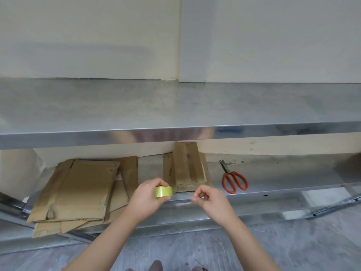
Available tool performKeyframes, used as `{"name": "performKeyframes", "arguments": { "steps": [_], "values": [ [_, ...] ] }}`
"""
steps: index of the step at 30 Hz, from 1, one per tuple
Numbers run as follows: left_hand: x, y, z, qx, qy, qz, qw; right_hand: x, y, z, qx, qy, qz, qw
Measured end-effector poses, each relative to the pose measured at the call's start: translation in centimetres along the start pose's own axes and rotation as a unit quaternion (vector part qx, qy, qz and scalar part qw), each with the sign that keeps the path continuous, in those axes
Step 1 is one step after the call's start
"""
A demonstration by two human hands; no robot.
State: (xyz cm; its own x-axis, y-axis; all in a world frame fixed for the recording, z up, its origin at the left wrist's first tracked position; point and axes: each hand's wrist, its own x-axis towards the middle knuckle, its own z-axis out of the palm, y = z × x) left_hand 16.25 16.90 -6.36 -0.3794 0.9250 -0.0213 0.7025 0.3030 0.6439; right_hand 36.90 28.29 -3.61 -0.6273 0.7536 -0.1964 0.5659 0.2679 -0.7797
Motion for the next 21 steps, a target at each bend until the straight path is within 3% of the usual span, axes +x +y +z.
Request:
{"name": "performKeyframes", "arguments": {
  "steps": [4,8,11,13,17,21],
  "values": [
    [0.6,1.2,0.7,0.052,0.001,-0.001,0.999,-0.5,1.1,-2.1,-0.002,0.001,-0.016,1.0],
    [0.2,1.6,0.3,-0.133,-0.093,-0.021,0.986,1.0,2.8,-5.0,0.005,0.021,0.027,0.999],
    [0.3,1.8,-0.3,-0.205,-0.117,-0.051,0.971,2.3,3.8,-6.3,0.081,-0.047,0.086,0.992],
    [0.8,1.8,-0.5,-0.153,-0.103,-0.05,0.981,2.9,4.2,-6.6,0.119,-0.092,0.1,0.984],
    [2.4,1.2,-0.4,0.051,-0.034,-0.03,0.998,3.9,4.2,-7.1,0.126,-0.123,0.076,0.981],
    [3.8,0.9,0.3,0.062,-0.048,-0.061,0.995,5.3,4.6,-7.1,0.067,-0.071,0.058,0.994]
  ]
}}
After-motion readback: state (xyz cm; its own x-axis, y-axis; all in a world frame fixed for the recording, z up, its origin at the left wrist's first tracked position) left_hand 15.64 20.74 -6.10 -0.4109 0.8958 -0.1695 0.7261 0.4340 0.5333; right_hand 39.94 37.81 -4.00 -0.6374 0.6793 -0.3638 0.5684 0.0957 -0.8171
